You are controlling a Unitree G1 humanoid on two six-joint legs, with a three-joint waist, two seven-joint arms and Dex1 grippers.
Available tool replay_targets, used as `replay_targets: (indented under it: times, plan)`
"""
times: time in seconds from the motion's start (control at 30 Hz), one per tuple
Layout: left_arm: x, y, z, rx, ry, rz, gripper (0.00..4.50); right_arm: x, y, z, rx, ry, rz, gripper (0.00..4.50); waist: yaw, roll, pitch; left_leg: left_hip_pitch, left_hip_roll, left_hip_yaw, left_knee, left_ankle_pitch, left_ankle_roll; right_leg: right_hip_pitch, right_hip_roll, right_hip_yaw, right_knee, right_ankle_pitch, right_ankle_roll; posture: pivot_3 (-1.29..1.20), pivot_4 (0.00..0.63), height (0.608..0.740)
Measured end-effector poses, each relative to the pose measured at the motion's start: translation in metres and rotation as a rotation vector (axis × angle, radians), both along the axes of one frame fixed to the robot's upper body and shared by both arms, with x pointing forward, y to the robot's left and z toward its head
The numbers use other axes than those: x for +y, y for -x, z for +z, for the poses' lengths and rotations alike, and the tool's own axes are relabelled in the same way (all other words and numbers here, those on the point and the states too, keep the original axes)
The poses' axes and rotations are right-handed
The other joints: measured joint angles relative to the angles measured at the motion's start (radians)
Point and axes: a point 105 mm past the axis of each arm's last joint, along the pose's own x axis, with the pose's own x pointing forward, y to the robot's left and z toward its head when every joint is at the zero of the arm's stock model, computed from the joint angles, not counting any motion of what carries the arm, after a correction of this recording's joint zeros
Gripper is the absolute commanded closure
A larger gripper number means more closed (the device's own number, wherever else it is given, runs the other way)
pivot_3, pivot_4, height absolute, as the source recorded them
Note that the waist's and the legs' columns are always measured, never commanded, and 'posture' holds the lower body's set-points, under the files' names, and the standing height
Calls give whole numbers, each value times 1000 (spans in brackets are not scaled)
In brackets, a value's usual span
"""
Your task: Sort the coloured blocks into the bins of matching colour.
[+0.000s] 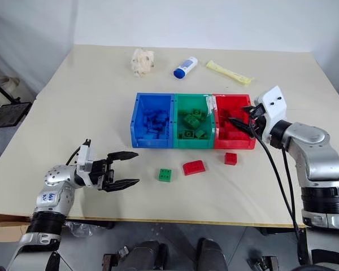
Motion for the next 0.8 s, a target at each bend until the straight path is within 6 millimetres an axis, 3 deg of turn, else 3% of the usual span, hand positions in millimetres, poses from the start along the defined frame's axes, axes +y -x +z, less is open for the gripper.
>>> replay_targets:
  times: [0.07,0.3,0.6,0.8]
  plan:
    - [-1,2,2,-22,-1,-27,0,-1,0,-6,10,12,2,46,-1,0,0,0,0,0,0,0,0,0,0,0,0,0,0,0,150,740]
    - [1,4,1,-71,-5,-58,0,-6,19,-15,32,39,40,46,1,0,0,0,1,1,0,0,0,0,0,0,1,0,0,0,150,740]
    - [5,1,-2,-79,-24,-45,0,-36,87,-35,174,61,104,46,4,0,0,1,1,1,0,0,1,2,0,0,0,0,0,0,150,740]
    - [8,-1,-5,-62,-34,-34,0,-74,144,-59,307,40,39,46,7,0,0,1,1,1,0,0,1,3,0,1,-2,0,1,0,150,740]
